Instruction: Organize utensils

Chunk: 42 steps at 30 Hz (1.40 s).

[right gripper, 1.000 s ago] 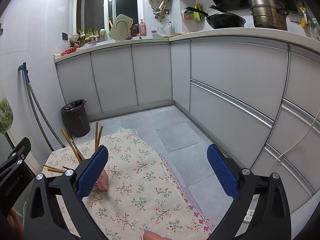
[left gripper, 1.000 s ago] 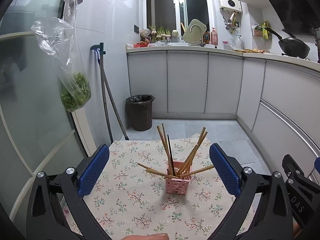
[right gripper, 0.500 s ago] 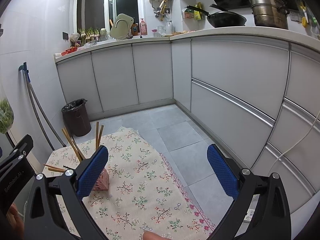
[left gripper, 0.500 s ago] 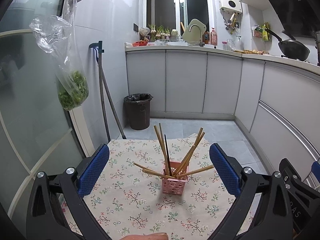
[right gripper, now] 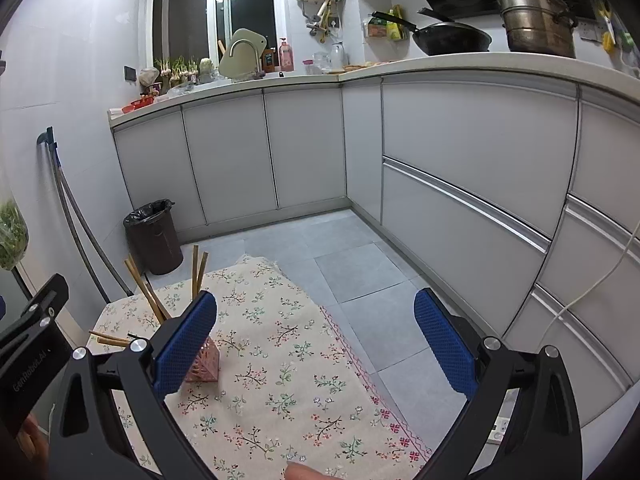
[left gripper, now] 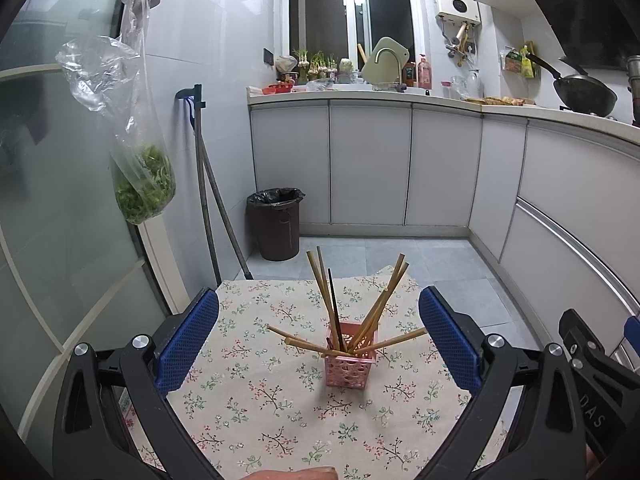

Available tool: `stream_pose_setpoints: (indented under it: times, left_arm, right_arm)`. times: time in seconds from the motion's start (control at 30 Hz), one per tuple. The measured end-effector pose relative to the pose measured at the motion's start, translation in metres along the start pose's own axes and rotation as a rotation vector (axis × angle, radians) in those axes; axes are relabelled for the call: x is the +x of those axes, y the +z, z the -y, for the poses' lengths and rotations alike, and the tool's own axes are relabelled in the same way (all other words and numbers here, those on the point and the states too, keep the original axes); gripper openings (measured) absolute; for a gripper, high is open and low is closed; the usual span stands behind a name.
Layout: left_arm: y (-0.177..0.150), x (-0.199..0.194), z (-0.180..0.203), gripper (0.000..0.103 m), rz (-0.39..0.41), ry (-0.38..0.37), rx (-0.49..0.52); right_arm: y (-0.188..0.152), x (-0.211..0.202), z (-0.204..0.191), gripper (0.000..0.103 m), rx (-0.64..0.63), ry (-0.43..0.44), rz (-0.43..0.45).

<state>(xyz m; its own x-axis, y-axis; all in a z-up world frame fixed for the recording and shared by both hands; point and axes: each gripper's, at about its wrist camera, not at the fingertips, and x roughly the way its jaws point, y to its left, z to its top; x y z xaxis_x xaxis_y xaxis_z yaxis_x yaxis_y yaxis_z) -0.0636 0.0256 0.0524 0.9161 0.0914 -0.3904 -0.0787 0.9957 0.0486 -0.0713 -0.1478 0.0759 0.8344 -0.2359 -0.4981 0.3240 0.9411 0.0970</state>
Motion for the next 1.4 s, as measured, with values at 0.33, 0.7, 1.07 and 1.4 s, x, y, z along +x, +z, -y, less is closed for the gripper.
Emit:
stream_pose_setpoints:
  times: [0.33, 0.7, 1.07, 1.4]
  left_arm:
    - [-0.0004, 0.0004, 0.0004, 0.096, -0.001, -0.001, 0.002]
    - [-0.0004, -0.0001, 0.0007, 0.096, -0.001, -0.001, 0.001]
    - [-0.0027, 0.0014, -0.0004, 0.096, -0.006, -0.001, 0.002]
    - [-0.0031, 0.003, -0.0013, 0.096, -0.009, -0.001, 0.005]
  right_arm:
    - [0.0006, -0.0001, 0.0003, 0.096, 0.012, -0.005, 0.0]
    - [0.0011, 0.0006, 0.0019, 0.096, 0.025, -0.004, -0.001]
    - [0.0014, 0.0013, 0.0012, 0.096, 0.025, -0.001, -0.008]
    - [0.0017, 0.0024, 0.0024, 0.096, 0.029, 0.001, -0.015]
